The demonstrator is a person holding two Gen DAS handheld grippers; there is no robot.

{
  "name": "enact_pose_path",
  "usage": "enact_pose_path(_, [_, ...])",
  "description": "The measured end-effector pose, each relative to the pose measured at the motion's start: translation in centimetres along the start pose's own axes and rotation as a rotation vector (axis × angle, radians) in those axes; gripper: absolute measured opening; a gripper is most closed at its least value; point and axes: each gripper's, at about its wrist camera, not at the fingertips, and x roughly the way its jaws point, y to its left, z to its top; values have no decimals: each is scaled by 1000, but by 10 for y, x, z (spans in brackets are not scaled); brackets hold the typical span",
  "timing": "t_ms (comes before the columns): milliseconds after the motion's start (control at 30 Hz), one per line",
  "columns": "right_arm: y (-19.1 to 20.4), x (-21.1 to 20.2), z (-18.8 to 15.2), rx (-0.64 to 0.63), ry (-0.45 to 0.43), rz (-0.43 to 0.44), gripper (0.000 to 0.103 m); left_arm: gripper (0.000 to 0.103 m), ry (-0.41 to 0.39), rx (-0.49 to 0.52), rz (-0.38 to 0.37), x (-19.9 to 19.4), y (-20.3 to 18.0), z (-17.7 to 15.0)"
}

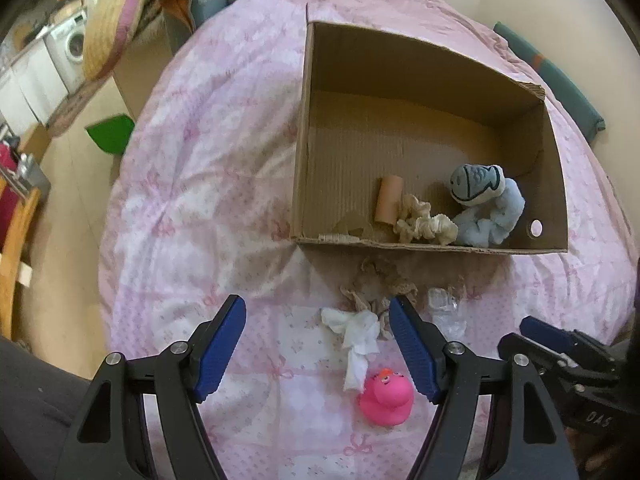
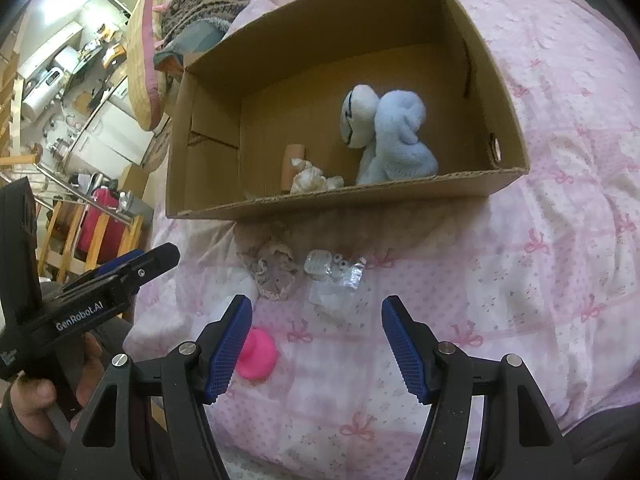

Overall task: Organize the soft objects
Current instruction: 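Withdraw both open tools from the box toward the remaining items, then grasp the pink rubber duck with the right gripper while the left gripper grasps the white cloth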

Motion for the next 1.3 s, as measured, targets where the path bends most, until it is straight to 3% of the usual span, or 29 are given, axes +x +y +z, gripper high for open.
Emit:
enact_pose_path(700, [-24,21,-1,138,97,67,72,72,-24,-83,32,-2,19,6])
enact_pose_path(867, [3,41,-5,65,182,148,72,72,-15,-98,31,1,21,8])
enact_pose_path(1100, [51,86,-17,-94,285,113,71,72,-16,-114,32,0,26,8])
enact_pose_path(1133, [56,91,-19,-110,294,108,70,72,-15,-117,33,0,27,8])
enact_pose_path(1200, [61,96,-22,-136,300,96,55,72,-10,-128,30,1,29,8])
enact_pose_path(1267, [63,102,-23,-154,303,82,45,72,-4,-133,27,2,30,8])
enact_pose_path(1300, [64,102,-23,-156,303,79,45,72,1,-132,25,2,30,8])
